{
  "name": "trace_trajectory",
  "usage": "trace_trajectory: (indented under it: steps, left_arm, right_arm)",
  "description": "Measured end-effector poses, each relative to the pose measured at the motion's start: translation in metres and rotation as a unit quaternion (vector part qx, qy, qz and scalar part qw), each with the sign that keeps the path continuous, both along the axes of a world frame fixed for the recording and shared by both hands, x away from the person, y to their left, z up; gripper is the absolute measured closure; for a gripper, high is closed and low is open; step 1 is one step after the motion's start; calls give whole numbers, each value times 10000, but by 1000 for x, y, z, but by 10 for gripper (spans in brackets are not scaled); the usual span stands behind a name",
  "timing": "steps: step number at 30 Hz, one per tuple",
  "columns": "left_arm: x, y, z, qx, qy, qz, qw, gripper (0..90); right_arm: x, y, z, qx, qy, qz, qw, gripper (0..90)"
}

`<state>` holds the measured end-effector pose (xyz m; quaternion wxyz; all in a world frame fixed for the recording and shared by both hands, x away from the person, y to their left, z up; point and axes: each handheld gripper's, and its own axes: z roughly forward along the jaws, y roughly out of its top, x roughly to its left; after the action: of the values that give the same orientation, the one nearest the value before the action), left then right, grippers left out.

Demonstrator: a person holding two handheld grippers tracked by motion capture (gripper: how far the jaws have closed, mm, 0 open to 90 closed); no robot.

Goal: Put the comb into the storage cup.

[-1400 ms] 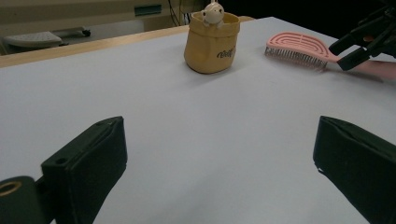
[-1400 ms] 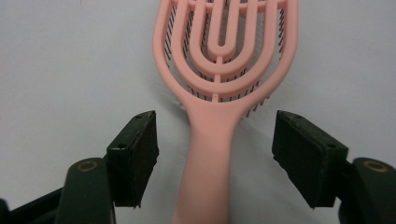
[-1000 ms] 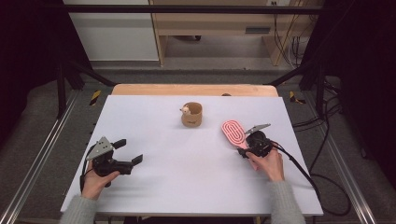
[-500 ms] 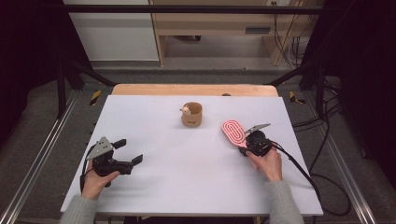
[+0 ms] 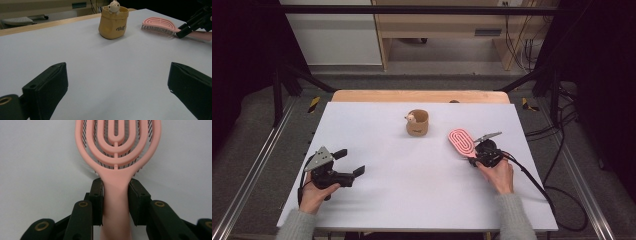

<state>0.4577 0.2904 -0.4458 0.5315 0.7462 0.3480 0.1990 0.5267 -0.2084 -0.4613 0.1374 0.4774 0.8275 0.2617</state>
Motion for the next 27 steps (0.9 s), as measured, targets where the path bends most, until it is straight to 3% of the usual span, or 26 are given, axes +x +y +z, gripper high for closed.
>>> trace_trajectory:
  steps: [13,27]
  left_arm:
    - [0,0,0,-9,0,-1,10000,30]
    - [0,1,1,-25,-5,13,10000,30]
  right_arm:
    - [-2,-2,4,62,36,-62,10000,690]
    - [-8,-4,15,232,-189,-49,9995,692]
